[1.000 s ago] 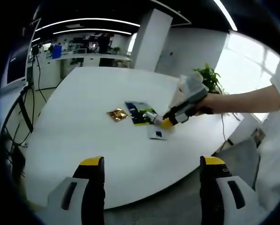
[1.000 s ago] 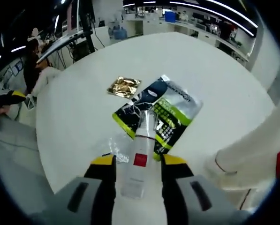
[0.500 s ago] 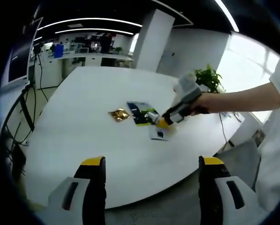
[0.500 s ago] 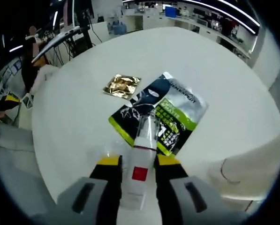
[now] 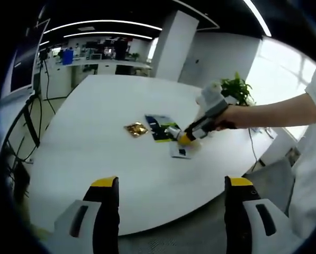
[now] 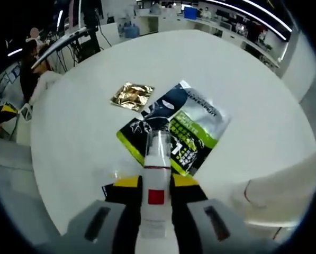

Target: Arrange the skincare products in the storage area until every visible bottle or jar stands upright without overlapping.

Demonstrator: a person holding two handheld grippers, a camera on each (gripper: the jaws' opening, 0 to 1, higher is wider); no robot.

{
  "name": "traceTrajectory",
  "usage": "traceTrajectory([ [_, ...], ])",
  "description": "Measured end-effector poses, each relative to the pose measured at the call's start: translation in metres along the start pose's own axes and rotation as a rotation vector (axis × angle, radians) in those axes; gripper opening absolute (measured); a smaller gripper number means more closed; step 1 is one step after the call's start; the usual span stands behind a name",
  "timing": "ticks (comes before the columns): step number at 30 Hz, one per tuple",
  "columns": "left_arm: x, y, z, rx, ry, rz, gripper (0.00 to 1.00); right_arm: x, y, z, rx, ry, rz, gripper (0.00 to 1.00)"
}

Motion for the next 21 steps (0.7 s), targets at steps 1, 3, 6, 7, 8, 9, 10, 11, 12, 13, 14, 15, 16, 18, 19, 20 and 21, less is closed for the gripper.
traceTrajectory([
  [1, 0.0, 0.0, 0.0, 0.0, 0.0, 0.0, 0.8, 0.0, -0.001, 0.0, 0.002, -0.006, -0.012, 0.2],
  [3, 0.0, 0.0, 0.0, 0.0, -0.001, 0.004, 0.8, -0.003, -0.002, 0.002, 0.005, -0.029, -0.032, 0.2],
  [6, 0.0, 0.0, 0.0, -0.001, -0.001, 0.006, 0.8, -0.008, -0.002, 0.007, -0.001, -0.063, -0.041, 0.2],
  [7, 0.0, 0.0, 0.0, 0.0, -0.001, 0.006, 0.8, -0.009, -0.003, 0.008, -0.008, -0.071, -0.044, 0.2],
  [8, 0.0, 0.0, 0.0, 0.001, 0.0, 0.005, 0.8, -0.011, -0.004, 0.01, -0.01, -0.081, -0.046, 0.2],
  [9, 0.0, 0.0, 0.0, 0.001, 0.0, 0.005, 0.8, -0.012, -0.004, 0.011, -0.01, -0.086, -0.045, 0.2],
  [10, 0.0, 0.0, 0.0, 0.002, 0.001, 0.005, 0.8, -0.014, -0.005, 0.012, -0.011, -0.097, -0.049, 0.2],
  [11, 0.0, 0.0, 0.0, 0.003, 0.002, 0.005, 0.8, -0.015, -0.005, 0.013, -0.012, -0.103, -0.051, 0.2],
  [12, 0.0, 0.0, 0.0, 0.004, 0.002, 0.003, 0.8, -0.017, -0.005, 0.013, -0.011, -0.107, -0.051, 0.2],
  [13, 0.0, -0.001, 0.0, 0.004, 0.002, 0.003, 0.8, -0.018, -0.005, 0.013, -0.011, -0.111, -0.05, 0.2],
  [14, 0.0, -0.001, 0.0, 0.005, 0.003, 0.003, 0.8, -0.02, -0.004, 0.012, -0.012, -0.115, -0.05, 0.2],
  [15, 0.0, -0.001, 0.0, 0.006, 0.003, 0.003, 0.8, -0.021, -0.004, 0.012, -0.012, -0.118, -0.049, 0.2],
  [16, 0.0, -0.001, 0.0, 0.007, 0.003, 0.002, 0.8, -0.022, -0.003, 0.011, -0.011, -0.12, -0.047, 0.2],
  [18, 0.0, -0.001, 0.0, 0.009, 0.005, 0.002, 0.8, -0.024, -0.001, 0.011, -0.01, -0.126, -0.038, 0.19],
  [19, 0.0, -0.001, 0.0, 0.009, 0.005, 0.003, 0.8, -0.025, 0.0, 0.011, -0.011, -0.13, -0.035, 0.19],
  [20, 0.0, -0.001, 0.0, 0.01, 0.005, 0.003, 0.8, -0.027, 0.001, 0.011, -0.014, -0.134, -0.034, 0.19],
  [21, 0.0, -0.001, 0.0, 0.009, 0.005, 0.001, 0.79, -0.029, 0.003, 0.012, -0.02, -0.142, -0.031, 0.19],
])
Point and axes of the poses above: the point that each gripper's makers call its tool centre point, and the gripper's own axes: x roughly forward along the fingers, y roughly to its left, z roughly out of its top, the point moved 7 cm from there along -x, roughly backward along the fingers
